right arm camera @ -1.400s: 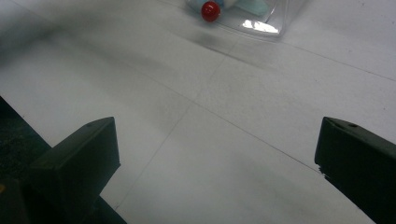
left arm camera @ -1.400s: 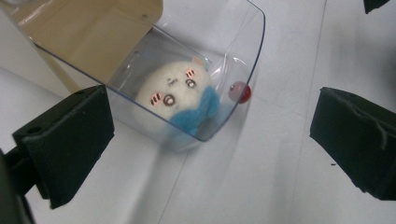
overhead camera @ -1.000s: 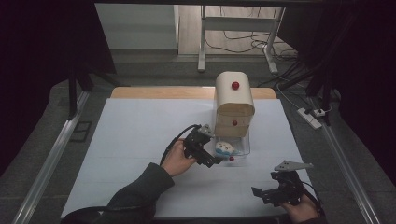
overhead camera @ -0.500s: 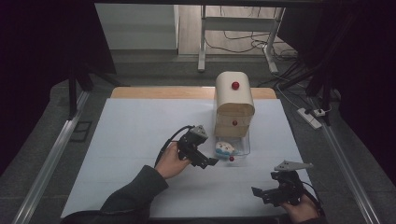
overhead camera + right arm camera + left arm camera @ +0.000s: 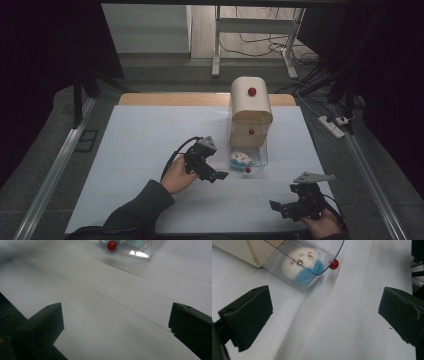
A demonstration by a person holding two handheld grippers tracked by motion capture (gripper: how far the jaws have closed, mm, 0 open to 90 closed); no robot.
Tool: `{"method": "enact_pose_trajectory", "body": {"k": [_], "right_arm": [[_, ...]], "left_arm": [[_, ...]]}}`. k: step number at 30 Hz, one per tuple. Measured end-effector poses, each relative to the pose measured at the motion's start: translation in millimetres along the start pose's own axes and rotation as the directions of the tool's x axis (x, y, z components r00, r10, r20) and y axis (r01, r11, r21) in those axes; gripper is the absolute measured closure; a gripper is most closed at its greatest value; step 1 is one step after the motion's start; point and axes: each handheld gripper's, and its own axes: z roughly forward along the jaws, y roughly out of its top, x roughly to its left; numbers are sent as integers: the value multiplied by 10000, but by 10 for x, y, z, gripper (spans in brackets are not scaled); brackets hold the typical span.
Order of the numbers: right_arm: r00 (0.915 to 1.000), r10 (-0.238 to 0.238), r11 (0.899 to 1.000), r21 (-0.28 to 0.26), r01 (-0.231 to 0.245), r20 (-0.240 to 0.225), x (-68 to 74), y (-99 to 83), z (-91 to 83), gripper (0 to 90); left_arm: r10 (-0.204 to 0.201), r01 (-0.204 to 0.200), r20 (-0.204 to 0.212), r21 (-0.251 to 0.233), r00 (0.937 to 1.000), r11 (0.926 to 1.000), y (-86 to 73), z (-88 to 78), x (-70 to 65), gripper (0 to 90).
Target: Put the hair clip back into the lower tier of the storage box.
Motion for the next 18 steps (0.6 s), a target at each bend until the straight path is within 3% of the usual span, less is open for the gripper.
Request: {"method": "enact_pose_trajectory", "body": {"k": [18], "right_arm": [[10000, -4, 10000, -9, 4, -3, 1, 0, -2, 0]], "left_arm": [[-390, 400, 291, -353, 9988, 9986, -151, -195, -6, 0]]}}
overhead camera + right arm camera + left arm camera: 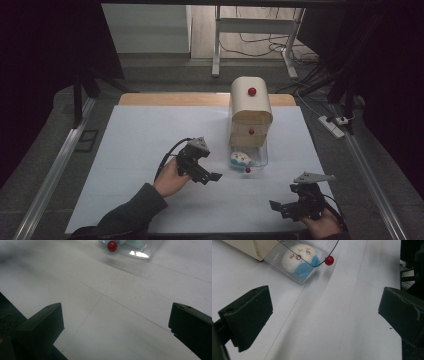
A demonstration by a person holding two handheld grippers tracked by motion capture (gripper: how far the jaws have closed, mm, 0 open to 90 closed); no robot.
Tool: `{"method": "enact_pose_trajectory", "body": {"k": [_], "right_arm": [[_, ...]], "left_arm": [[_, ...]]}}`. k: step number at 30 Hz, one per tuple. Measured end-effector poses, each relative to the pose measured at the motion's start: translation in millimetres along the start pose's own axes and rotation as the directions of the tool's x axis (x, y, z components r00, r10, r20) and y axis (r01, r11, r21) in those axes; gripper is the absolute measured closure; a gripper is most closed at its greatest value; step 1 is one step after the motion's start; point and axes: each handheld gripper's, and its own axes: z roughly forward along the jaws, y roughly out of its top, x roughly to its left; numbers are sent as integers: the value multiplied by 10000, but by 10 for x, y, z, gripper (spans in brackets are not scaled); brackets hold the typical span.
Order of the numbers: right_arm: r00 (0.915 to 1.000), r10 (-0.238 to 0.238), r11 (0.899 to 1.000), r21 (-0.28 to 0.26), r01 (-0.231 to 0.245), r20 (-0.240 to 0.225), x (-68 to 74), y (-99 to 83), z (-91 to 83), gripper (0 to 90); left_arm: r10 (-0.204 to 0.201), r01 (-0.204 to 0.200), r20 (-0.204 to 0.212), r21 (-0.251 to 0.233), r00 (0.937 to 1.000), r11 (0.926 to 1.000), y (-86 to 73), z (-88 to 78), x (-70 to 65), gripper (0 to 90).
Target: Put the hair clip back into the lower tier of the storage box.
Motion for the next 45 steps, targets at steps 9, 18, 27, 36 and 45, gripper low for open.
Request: {"method": "enact_pose_trajectory", "body": {"k": [9, 18, 27, 36, 45], "right_arm": [[10000, -4, 10000, -21, 4, -11, 2, 0, 1, 0], [10000, -6, 10000, -30, 6, -6, 2, -1, 0, 0], [10000, -12, 10000, -36, 12, -5, 3, 0, 0, 0], [10000, -5, 10000, -48, 4, -21, 2, -1, -3, 0], [10000, -58, 10000, -26, 58, -10, 4, 0, -2, 0]], "left_arm": [[-167, 168, 124, -65, 9998, 9998, -84, -85, -5, 0], [-305, 307, 165, -107, 9994, 9995, -185, -181, -24, 0], [-469, 472, 156, -179, 9988, 9987, -289, -284, -19, 0], [-619, 623, 142, -257, 9980, 9977, -400, -392, -42, 0], [-869, 876, 152, -483, 9961, 9950, -513, -529, -56, 0]]}}
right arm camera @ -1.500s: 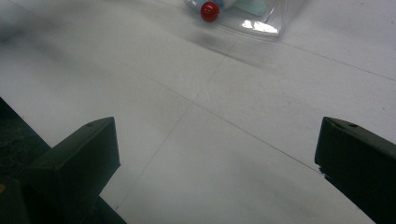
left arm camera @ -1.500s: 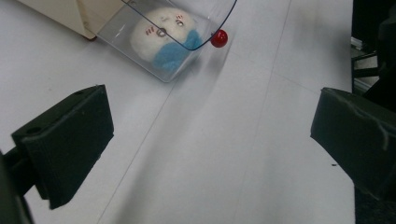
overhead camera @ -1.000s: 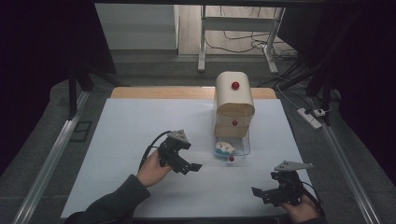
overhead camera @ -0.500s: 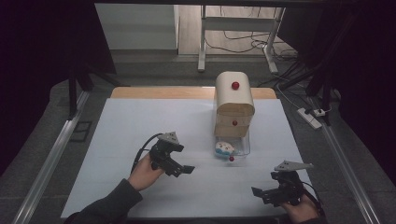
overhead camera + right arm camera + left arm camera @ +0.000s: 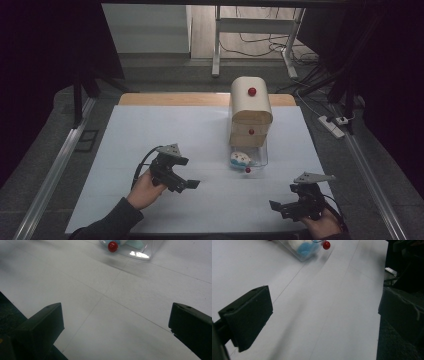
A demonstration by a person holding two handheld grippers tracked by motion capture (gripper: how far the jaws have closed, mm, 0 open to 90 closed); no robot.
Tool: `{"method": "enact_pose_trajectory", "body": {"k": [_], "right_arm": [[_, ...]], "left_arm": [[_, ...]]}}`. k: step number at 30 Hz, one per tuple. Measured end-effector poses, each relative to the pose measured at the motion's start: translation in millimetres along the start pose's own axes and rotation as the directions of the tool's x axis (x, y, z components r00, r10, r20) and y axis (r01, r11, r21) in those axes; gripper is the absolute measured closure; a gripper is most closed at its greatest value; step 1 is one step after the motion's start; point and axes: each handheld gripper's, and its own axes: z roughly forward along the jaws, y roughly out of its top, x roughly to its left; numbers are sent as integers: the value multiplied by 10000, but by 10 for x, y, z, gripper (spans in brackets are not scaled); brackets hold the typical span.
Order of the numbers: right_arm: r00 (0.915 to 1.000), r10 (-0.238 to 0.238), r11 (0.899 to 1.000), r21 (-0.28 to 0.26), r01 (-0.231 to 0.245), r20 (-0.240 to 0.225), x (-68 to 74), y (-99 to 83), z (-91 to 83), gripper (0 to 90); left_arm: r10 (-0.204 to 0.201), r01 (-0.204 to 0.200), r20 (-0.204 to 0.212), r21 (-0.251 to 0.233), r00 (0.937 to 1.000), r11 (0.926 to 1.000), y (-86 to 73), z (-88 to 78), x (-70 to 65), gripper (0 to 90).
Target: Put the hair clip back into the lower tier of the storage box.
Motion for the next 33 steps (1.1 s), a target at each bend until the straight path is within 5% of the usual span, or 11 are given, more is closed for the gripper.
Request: {"method": "enact_pose_trajectory", "body": {"k": [33], "right_arm": [[10000, 26, 10000, -30, -26, -12, 0, -1, -2, 0]], "left_arm": [[-896, 873, -282, -758, 9956, 9933, -554, -501, -77, 0]]}}
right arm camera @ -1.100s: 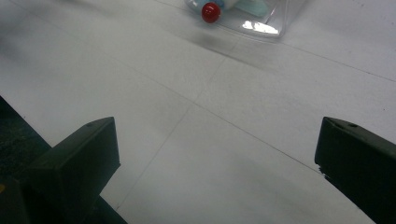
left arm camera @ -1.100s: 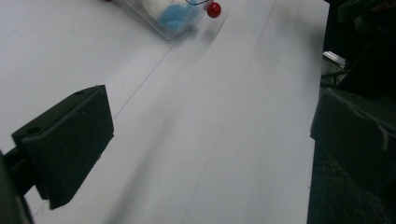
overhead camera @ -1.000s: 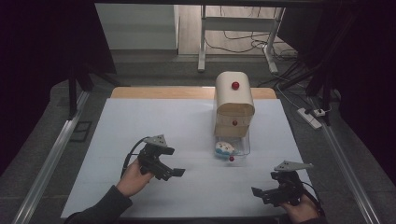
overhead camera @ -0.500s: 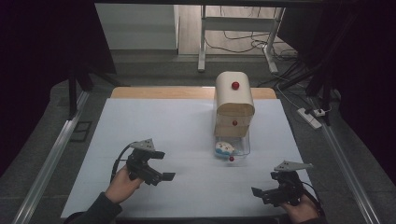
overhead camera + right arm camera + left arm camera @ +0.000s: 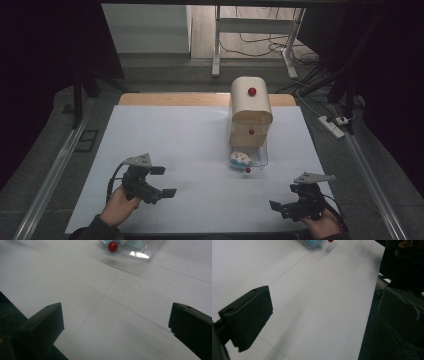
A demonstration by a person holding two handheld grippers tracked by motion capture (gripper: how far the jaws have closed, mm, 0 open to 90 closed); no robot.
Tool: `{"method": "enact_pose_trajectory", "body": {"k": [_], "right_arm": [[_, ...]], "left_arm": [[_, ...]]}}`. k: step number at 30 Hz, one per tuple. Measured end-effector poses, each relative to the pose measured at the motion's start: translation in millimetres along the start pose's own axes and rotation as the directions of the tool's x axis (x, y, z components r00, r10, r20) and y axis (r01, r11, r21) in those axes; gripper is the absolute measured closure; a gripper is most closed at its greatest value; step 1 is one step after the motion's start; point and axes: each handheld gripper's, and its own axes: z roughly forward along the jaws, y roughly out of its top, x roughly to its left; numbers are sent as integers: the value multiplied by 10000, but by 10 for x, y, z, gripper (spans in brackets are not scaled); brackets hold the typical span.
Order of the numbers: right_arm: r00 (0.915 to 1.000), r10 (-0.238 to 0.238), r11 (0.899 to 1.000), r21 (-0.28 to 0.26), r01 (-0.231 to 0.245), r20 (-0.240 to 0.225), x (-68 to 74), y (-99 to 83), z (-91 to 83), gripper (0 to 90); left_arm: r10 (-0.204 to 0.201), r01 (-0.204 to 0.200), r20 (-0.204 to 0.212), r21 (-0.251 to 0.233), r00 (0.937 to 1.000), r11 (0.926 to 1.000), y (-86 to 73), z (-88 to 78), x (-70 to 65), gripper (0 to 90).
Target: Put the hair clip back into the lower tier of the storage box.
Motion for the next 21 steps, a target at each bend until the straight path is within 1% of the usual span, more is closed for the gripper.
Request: {"method": "enact_pose_trajectory", "body": {"k": [6, 12, 21], "right_arm": [[10000, -10, 10000, 3, 10, 2, 1, 0, 1, 0], [10000, -26, 10000, 31, 26, 13, 1, 1, 1, 0], [10000, -31, 10000, 45, 31, 27, 1, 1, 2, 0]], "left_arm": [[-127, 127, -164, -6, 9998, 9999, -104, -87, -11, 0], [-341, 338, -166, -169, 9993, 9993, -196, -183, -13, 0], [-596, 584, -329, -346, 9977, 9977, -321, -317, -24, 0]]}}
